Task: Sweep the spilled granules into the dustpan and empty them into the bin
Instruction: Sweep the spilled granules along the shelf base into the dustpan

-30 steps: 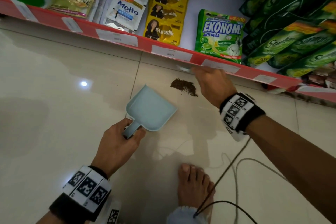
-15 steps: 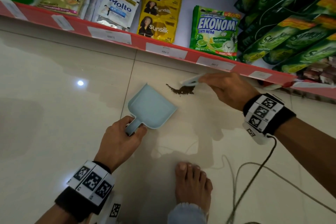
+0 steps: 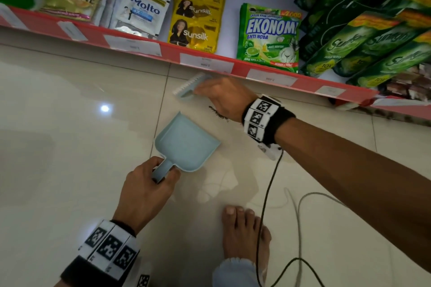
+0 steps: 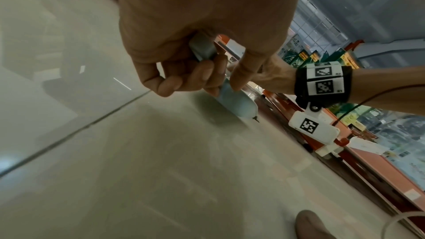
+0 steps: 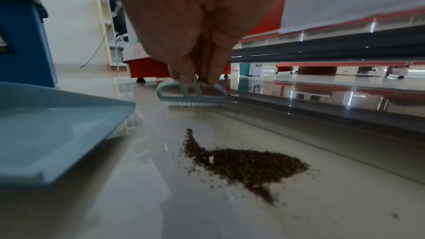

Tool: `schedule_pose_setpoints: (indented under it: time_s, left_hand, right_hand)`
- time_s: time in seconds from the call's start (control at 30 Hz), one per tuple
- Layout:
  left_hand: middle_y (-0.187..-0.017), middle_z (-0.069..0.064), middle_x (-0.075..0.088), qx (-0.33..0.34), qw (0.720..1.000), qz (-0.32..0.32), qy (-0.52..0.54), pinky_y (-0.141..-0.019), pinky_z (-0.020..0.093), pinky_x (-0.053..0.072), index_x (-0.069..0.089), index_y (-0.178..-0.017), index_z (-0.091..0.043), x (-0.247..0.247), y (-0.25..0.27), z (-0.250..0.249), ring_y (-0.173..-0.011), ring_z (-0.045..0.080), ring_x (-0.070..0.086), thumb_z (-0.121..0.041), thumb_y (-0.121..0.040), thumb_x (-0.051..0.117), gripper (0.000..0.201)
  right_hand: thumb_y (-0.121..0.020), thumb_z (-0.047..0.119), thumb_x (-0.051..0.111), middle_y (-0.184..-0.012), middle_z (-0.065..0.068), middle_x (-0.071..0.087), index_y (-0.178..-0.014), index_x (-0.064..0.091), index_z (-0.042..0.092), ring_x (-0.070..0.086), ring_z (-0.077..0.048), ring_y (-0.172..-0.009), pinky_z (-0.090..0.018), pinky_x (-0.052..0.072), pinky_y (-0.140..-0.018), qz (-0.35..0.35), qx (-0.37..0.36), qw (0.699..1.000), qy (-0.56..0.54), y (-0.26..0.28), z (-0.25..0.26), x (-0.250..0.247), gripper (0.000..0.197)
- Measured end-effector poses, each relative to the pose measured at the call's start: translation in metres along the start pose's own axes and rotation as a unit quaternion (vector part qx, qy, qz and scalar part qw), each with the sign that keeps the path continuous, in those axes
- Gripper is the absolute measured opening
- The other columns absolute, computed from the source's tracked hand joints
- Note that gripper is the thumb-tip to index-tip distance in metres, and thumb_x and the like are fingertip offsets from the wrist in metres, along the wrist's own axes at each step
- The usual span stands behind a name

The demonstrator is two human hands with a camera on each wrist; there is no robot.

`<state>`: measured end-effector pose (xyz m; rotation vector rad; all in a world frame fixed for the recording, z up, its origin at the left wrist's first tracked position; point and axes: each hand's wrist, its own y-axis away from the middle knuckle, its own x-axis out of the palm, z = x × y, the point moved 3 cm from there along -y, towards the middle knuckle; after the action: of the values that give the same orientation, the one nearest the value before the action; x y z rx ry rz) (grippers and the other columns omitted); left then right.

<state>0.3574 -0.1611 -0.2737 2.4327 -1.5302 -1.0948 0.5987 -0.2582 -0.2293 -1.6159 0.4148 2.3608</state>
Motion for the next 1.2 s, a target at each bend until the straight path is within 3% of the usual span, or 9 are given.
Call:
schedule_pose_setpoints:
  time_s: [0.13, 0.23, 0.37, 0.53, 0.63, 0.7, 0.83, 1.0, 1.2]
  left_hand:
    - [-0.054, -0.009, 0.059, -0.007, 1.0, -0.023, -0.001, -0.043, 0.018, 0.035, 0.059, -0.074, -0.019, -0.011, 0.001, 0.007, -0.043, 0.006, 0.049, -0.038, -0.085, 0.067, 0.023]
    - [-0.057, -0.011, 0.06, -0.01, 1.0, -0.03, 0.001, -0.045, 0.021, 0.036, 0.059, -0.074, -0.017, -0.015, 0.001, 0.01, -0.044, 0.006, 0.05, -0.037, -0.086, 0.066, 0.025]
    - [-0.052, -0.005, 0.056, -0.007, 1.0, -0.031, 0.002, -0.045, 0.023, 0.035, 0.056, -0.07, -0.013, -0.015, 0.001, 0.01, -0.043, 0.007, 0.047, -0.037, -0.085, 0.066, 0.03]
    - [-0.048, -0.002, 0.049, 0.003, 1.0, -0.021, -0.018, -0.046, 0.025, 0.035, 0.052, -0.066, -0.007, -0.01, 0.006, 0.008, -0.041, 0.007, 0.04, -0.039, -0.085, 0.068, 0.041]
    - [-0.048, -0.001, 0.051, 0.003, 1.0, -0.014, -0.017, -0.046, 0.026, 0.036, 0.053, -0.066, -0.005, -0.008, 0.014, 0.01, -0.042, 0.006, 0.041, -0.036, -0.085, 0.069, 0.04]
    - [-0.047, 0.002, 0.051, 0.002, 1.0, -0.015, -0.015, -0.046, 0.025, 0.035, 0.053, -0.066, -0.005, -0.009, 0.018, 0.011, -0.041, 0.006, 0.04, -0.034, -0.085, 0.069, 0.038]
    - [-0.05, 0.001, 0.051, -0.017, 1.0, -0.018, -0.015, -0.048, 0.027, 0.035, 0.052, -0.066, -0.006, -0.013, 0.021, 0.015, -0.045, 0.011, 0.042, -0.035, -0.084, 0.067, 0.037]
    - [-0.049, -0.003, 0.048, -0.007, 1.0, -0.011, -0.011, -0.049, 0.027, 0.033, 0.048, -0.062, -0.01, -0.011, 0.023, 0.015, -0.046, 0.012, 0.042, -0.034, -0.084, 0.067, 0.038]
    - [-0.049, -0.002, 0.049, 0.005, 1.0, 0.002, -0.011, -0.049, 0.027, 0.034, 0.051, -0.064, -0.01, -0.006, 0.016, 0.008, -0.046, 0.011, 0.042, -0.038, -0.083, 0.067, 0.038]
  right_hand:
    - [-0.086, -0.005, 0.056, -0.117, -0.018, 0.07, -0.117, 0.071, 0.008, 0.068, -0.036, -0.105, -0.05, 0.054, -0.09, 0.043, -0.01, 0.999, -0.007, 0.033, -0.016, -0.012, 0.037]
    - [-0.079, -0.014, 0.059, -0.112, -0.015, 0.073, -0.113, 0.073, 0.008, 0.07, -0.035, -0.099, -0.051, 0.057, -0.084, 0.033, -0.001, 0.999, 0.01, 0.062, -0.029, -0.03, 0.043]
    - [-0.086, -0.011, 0.055, -0.115, -0.016, 0.072, -0.116, 0.071, 0.005, 0.072, -0.036, -0.091, -0.047, 0.057, -0.079, -0.021, -0.017, 1.0, 0.002, 0.049, -0.019, -0.045, 0.038]
    - [-0.089, -0.014, 0.047, -0.13, -0.016, 0.064, -0.126, 0.065, 0.006, 0.065, -0.034, -0.114, -0.047, 0.052, -0.094, -0.045, -0.049, 0.998, -0.007, -0.024, 0.027, -0.016, 0.046]
    - [-0.096, -0.004, 0.043, -0.142, -0.006, 0.056, -0.136, 0.058, 0.014, 0.051, -0.02, -0.133, -0.028, 0.035, -0.113, 0.006, -0.065, 0.997, 0.034, -0.055, 0.049, 0.011, 0.046]
    - [-0.095, -0.004, 0.04, -0.142, -0.004, 0.056, -0.137, 0.057, 0.016, 0.049, -0.019, -0.134, -0.023, 0.03, -0.112, 0.047, -0.087, 0.994, 0.037, -0.06, 0.051, 0.02, 0.049]
    - [-0.084, -0.009, 0.047, -0.128, -0.012, 0.066, -0.123, 0.068, 0.012, 0.062, -0.03, -0.118, -0.038, 0.045, -0.102, 0.098, -0.098, 0.99, -0.016, -0.032, 0.03, 0.012, 0.049]
    - [-0.076, -0.016, 0.061, -0.115, -0.012, 0.072, -0.112, 0.075, 0.01, 0.069, -0.033, -0.105, -0.047, 0.055, -0.091, 0.075, -0.033, 0.997, -0.009, 0.044, -0.026, -0.023, 0.046]
    - [-0.081, -0.015, 0.056, -0.117, -0.01, 0.072, -0.113, 0.073, 0.006, 0.07, -0.031, -0.104, -0.043, 0.057, -0.089, -0.015, -0.015, 0.999, -0.037, 0.054, -0.027, -0.042, 0.042]
